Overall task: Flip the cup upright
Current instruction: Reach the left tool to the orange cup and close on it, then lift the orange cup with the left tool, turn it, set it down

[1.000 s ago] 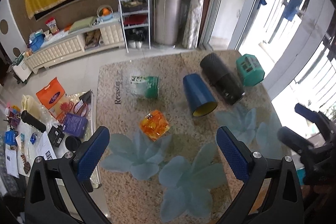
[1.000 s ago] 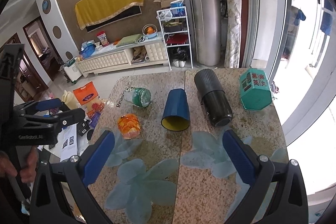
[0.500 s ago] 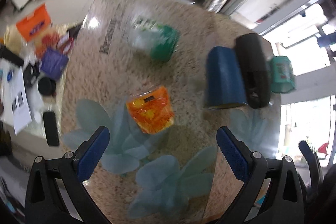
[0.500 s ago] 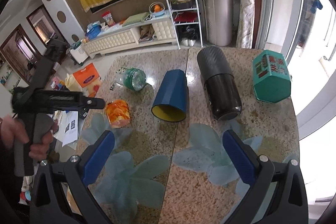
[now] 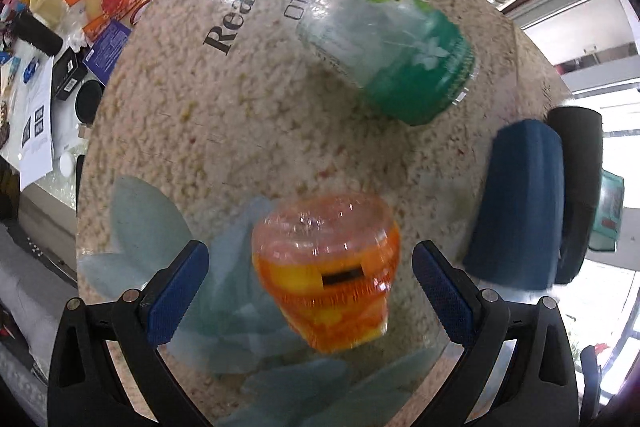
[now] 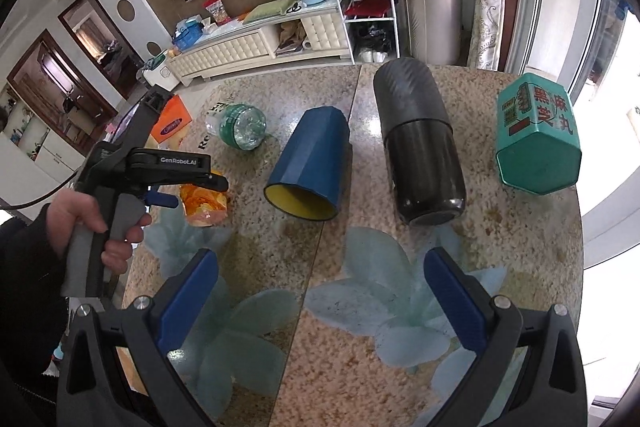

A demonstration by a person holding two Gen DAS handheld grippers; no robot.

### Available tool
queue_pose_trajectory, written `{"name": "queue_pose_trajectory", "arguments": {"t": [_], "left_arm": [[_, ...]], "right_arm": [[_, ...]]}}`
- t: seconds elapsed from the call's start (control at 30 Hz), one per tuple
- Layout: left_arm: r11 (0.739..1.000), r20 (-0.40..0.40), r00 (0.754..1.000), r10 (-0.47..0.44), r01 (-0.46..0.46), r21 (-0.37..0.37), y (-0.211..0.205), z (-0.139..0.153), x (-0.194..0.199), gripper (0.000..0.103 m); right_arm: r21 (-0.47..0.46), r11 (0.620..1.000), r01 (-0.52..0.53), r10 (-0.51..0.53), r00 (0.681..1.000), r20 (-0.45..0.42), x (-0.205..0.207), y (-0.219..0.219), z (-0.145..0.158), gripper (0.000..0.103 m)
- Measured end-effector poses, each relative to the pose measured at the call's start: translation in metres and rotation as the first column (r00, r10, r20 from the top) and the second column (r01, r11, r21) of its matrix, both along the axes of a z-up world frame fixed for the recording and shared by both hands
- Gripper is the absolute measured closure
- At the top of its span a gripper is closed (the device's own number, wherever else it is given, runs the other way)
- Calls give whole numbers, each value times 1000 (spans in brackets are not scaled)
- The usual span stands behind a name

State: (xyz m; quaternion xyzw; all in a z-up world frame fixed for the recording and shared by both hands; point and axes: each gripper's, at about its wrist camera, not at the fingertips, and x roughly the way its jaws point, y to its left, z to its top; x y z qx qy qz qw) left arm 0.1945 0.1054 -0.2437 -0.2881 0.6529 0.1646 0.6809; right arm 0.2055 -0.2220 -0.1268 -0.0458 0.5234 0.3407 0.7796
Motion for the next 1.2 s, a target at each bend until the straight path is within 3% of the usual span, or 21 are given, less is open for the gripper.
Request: {"name": "queue_pose_trajectory", "arguments": {"t": [0.13, 0.23, 0.37, 0.43, 0.63, 0.77, 0.8, 0.93, 1.07, 1.2], "left_arm": [[1000, -14, 999, 30, -30, -2, 4, -11, 3, 2], [999, -29, 998, 51, -51, -13, 6, -18, -1, 16], [999, 10, 999, 40, -40, 11, 7, -12, -2, 33], [1000, 14, 999, 30, -30, 0, 3, -8, -2, 33], [998, 12, 998, -58, 58, -10, -12, -6, -19, 34], [971, 37, 971, -235, 234, 41, -43, 11, -27, 34], [948, 49, 947, -316, 313, 63, -56, 20, -29, 34], [869, 97, 864, -493, 484, 104, -90, 45, -36, 34], [760, 156, 744, -649, 629, 161, -123, 76, -50, 34], [659, 164, 638, -752, 729, 183, -148, 83, -66, 34]], "right_arm": [[0, 1000, -5, 5, 1000, -6, 2, -4, 0, 0], [2, 1000, 4, -4, 1000, -12, 4, -9, -2, 0], [1, 1000, 11, -11, 1000, -13, 7, -11, -1, 0], [0, 1000, 16, -16, 1000, -10, 6, -13, 0, 0], [-6, 999, 41, -41, 999, -11, -1, -17, -1, 0], [-3, 998, 67, -68, 998, -8, -9, -19, 3, 0], [-3, 997, 74, -74, 997, -6, -11, -19, 5, 0], [17, 990, 138, -138, 990, 7, -25, -32, 14, 0], [42, 978, 203, -205, 978, 28, -43, -48, 27, 0], [36, 959, 280, -282, 958, 56, -69, -65, 35, 0]]}}
